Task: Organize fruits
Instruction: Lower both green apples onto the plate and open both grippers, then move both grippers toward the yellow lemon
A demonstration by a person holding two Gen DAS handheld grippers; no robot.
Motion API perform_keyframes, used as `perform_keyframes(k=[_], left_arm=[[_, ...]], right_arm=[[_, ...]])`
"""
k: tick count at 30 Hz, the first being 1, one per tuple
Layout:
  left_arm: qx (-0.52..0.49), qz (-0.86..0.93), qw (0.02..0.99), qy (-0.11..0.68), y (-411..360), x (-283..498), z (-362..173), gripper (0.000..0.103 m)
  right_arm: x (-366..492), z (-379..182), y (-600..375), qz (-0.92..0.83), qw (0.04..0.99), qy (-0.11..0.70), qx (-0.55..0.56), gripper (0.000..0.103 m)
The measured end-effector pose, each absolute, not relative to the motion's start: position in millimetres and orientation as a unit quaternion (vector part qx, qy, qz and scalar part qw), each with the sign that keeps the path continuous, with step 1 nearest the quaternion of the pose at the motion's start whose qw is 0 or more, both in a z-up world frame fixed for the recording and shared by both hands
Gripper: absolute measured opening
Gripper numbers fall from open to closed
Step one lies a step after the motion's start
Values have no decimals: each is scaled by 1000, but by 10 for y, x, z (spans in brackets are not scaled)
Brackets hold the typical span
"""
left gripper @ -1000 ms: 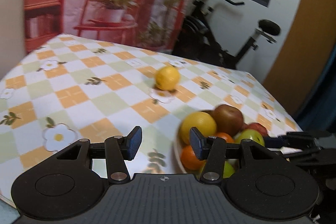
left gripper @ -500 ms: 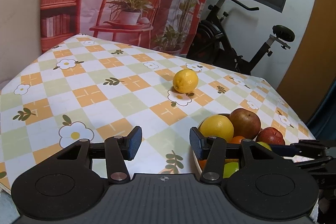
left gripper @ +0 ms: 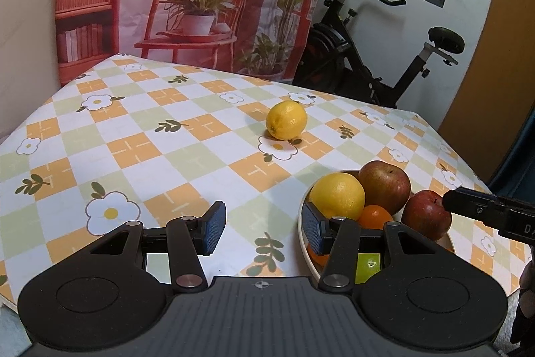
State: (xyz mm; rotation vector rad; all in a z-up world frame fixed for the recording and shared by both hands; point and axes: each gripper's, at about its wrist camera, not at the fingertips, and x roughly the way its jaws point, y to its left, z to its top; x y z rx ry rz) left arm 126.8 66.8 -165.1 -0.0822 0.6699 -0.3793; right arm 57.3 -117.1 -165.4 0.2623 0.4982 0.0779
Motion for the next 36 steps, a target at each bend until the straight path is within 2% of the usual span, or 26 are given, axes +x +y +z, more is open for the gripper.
perform_keyframes(k=[11,19,29,36], left_arm=[[-29,-185,924,333,622,1278,-1681,57],[-6,-183,929,321,625,1466,-1548,57],[-5,-199,936,290,622,2059,-1033,57],[-12,-210,930,300,421,2493,-1086,54]], right_arm=[[511,-1831,-1328,10,955,250,160,46],[662,-1725,-1330,25,960,250,127,46],[1436,-1357,-1411,87,954,274,82,46],[2153,-1314,-1373,115,944,310,16,45]])
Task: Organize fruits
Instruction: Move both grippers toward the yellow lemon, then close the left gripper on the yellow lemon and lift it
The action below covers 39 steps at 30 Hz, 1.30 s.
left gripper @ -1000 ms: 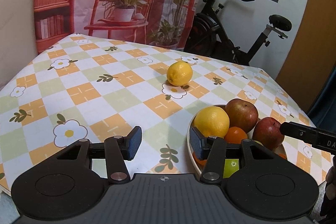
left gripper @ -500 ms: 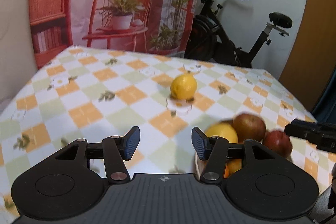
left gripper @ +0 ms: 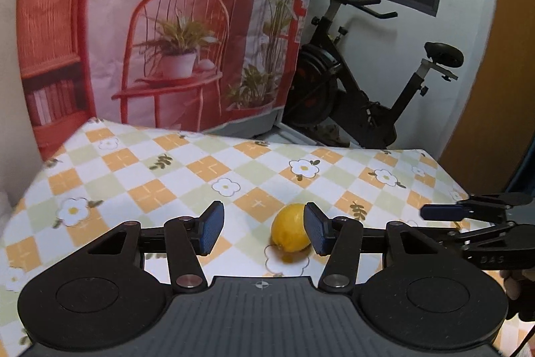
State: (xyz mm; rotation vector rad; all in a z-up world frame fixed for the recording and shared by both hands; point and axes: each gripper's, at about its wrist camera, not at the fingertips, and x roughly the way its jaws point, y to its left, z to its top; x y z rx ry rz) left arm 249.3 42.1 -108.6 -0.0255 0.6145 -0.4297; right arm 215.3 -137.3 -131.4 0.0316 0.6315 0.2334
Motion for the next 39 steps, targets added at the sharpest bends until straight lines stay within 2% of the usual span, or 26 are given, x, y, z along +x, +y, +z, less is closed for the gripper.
perform_keyframes(k=[4,7,10,22,31,39], left_arm=[[-36,-214,918,332,347,2767,-1278,50],[-57,-223,906,356,316,2969,-1393,38],[-62,-232,899,365,303,3114,-1480,35],[-108,-253,872,405,237,3566,-1824,35],[-121,-286,859,408,181,3592,-1899,35],[-130,-305,849,411,162,3591,-1930,35]], right_arm=[[2529,-1407,-1316,133,934,331,-3,45],[2718,-1473,-1229,163,924,343,-30,46],[2869,-1557,-1103,195,912,355,-61,46],[3331,-2008,-984,251,884,390,-56,47],[3446,-2116,-929,268,880,391,-45,55],[3441,-2145,-978,273,878,390,-36,53]])
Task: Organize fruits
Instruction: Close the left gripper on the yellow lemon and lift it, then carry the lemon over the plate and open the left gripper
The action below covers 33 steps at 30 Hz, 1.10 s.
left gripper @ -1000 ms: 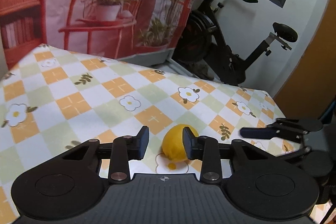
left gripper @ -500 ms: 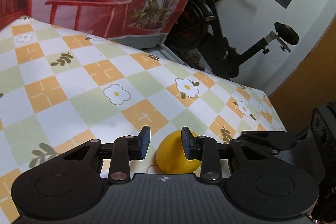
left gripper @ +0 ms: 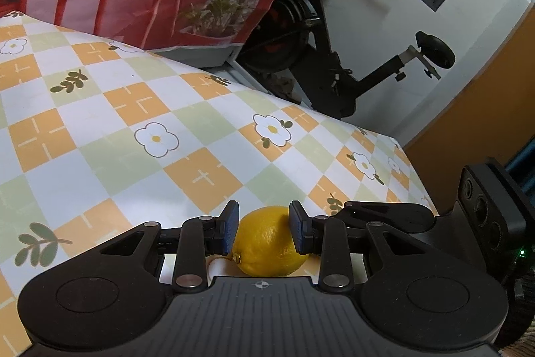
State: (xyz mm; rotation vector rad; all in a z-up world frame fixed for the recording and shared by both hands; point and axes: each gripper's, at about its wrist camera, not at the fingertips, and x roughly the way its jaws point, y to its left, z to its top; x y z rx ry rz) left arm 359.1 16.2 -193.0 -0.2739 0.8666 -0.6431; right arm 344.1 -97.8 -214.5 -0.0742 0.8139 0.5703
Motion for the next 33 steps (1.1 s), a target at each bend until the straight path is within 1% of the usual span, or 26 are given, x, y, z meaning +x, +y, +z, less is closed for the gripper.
perform_keyframes(k=[6,15,23,33], left_arm=[[-145,-317,847,402,178,3564,-1832,35],[-126,-342,851,379,80,3261,-1479,35],[-99,-374,844,372,28,2790,-1287,35],[-71,-400,837,368,106,2197,-1234,35]], right_arm=[[3363,-2048,-1040,275,888,369,-20,53],[3032,-1706,-1122,271,900,343,-12,53],[2400,-1453,-1129,256,908,332,-6,53],[1680,-1313,-1006,244,912,330,-3,53]])
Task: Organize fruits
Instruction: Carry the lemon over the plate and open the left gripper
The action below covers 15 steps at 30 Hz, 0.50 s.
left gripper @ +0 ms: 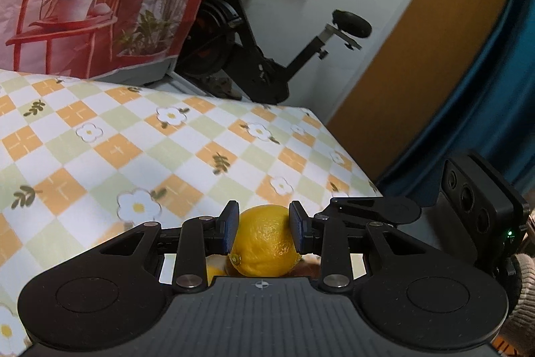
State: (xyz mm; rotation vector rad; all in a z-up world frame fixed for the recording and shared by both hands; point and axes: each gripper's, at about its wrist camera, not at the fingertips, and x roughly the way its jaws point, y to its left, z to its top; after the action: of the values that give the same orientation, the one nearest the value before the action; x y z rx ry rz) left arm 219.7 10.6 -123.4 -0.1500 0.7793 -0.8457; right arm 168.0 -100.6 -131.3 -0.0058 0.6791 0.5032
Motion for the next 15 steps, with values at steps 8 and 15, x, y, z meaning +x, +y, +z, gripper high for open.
perform_keyframes(k=[8,15], left_arm=[[-49,-404,823,395,108,2018,-1399,35],[-52,-402,819,405,134,2024,-1452,35]], right_arm=[[1381,-1479,-881,227,908,352,-9,53],[1345,-1563,-841,224,907,357,-27,53]])
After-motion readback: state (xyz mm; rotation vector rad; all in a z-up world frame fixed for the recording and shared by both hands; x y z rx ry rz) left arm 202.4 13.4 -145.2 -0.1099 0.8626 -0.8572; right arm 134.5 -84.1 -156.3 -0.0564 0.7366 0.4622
